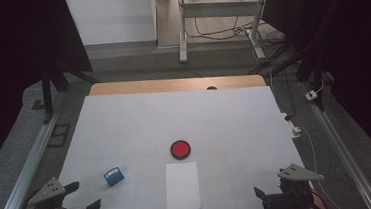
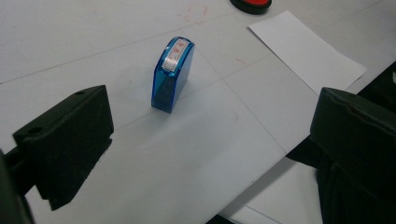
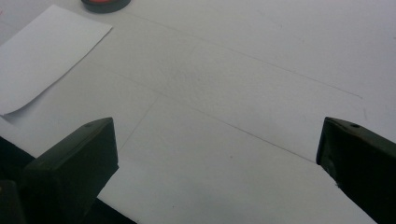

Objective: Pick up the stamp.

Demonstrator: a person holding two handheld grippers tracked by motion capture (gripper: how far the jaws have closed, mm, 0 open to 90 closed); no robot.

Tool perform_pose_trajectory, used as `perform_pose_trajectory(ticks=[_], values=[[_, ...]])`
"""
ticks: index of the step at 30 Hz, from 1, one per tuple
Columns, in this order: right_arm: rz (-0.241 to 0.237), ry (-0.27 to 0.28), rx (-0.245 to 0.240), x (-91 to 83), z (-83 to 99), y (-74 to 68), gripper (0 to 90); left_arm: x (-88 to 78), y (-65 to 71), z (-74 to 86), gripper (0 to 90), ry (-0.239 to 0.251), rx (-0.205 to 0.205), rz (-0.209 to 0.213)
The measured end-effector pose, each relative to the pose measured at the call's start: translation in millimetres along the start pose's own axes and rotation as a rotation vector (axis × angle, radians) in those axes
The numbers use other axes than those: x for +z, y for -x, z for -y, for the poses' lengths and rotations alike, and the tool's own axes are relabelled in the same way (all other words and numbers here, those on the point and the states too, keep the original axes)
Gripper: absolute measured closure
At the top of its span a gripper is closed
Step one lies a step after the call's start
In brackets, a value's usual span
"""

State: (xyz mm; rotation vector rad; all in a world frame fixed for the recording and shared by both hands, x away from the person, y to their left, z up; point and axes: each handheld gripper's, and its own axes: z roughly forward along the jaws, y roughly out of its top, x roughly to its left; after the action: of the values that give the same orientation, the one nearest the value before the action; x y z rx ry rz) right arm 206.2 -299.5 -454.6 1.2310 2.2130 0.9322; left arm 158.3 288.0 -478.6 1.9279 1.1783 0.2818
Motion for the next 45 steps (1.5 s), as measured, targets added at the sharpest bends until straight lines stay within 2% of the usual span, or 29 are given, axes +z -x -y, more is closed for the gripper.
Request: perform_pose_trajectory(ticks=[3,7,12,21,33,41,45], values=[[-0.010,0.014,0.029,-0.8,0.5,3.5,0.0,0.4,2.4,-0.4,0.0,-0.007,0.021,-0.015],[-0.024,0.021,0.051,-1.6,0.8,6.5,0.0,1.4,3.5,-0.6,0.0,-0.013,0.028,-0.016],[-0.025,0.015,0.042,-0.9,0.0,5.5,0.0,0.8,3.5,-0.2,0.0,-0.015,0.034,-0.015],[-0.031,0.006,0.031,0.4,-0.6,5.0,0.0,0.6,2.4,0.0,0.0,-0.020,0.020,-0.002],[-0.040,0.003,0.035,1.0,-0.8,5.6,0.0,0.8,4.1,-1.7,0.0,-0.019,0.031,-0.027],[-0.040,0.003,0.040,1.4,-1.0,6.1,0.0,3.1,1.6,-6.5,0.0,-0.012,0.037,0.023],[-0.041,0.002,0.043,1.5,-1.0,6.3,0.0,3.1,1.7,-9.6,0.0,-0.004,0.059,0.020]])
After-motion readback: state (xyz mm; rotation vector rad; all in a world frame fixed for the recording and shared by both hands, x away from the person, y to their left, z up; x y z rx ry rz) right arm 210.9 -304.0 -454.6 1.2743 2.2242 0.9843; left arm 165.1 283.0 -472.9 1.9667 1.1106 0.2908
